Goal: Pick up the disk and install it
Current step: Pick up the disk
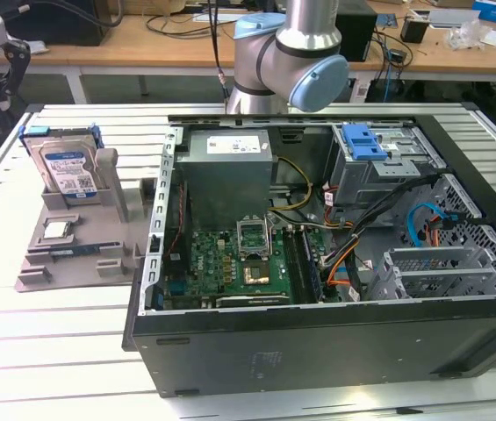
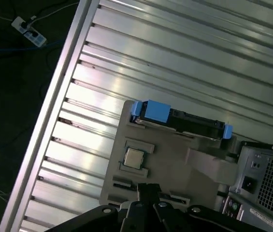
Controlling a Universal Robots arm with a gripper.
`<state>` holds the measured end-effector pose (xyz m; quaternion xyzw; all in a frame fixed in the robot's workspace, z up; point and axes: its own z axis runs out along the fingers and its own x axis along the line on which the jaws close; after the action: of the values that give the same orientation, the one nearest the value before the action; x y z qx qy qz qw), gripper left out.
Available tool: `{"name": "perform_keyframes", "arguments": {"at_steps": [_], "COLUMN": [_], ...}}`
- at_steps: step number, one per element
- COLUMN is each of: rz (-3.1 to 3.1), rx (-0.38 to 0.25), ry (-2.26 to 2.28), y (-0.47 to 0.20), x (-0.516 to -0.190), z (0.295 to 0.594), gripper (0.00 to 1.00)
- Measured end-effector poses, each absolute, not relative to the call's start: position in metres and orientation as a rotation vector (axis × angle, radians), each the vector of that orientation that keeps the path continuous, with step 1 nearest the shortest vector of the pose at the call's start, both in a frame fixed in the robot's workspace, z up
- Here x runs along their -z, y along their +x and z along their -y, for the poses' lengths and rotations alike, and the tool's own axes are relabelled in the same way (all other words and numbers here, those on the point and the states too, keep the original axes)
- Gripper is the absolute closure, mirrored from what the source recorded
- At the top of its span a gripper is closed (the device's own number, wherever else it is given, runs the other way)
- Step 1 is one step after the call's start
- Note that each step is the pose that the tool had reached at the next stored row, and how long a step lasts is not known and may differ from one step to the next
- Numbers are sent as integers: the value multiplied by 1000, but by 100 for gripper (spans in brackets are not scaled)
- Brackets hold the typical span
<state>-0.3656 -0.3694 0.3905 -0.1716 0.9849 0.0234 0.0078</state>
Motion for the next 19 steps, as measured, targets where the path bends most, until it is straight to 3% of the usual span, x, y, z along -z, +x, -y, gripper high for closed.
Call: {"name": "perform_keyframes", "arguments": {"at_steps": [19], "rz": [-2986], "rx": [-76], "ry": [-943], "y": [-366], "x": [-391], "z": [369], "gripper": [89]}}
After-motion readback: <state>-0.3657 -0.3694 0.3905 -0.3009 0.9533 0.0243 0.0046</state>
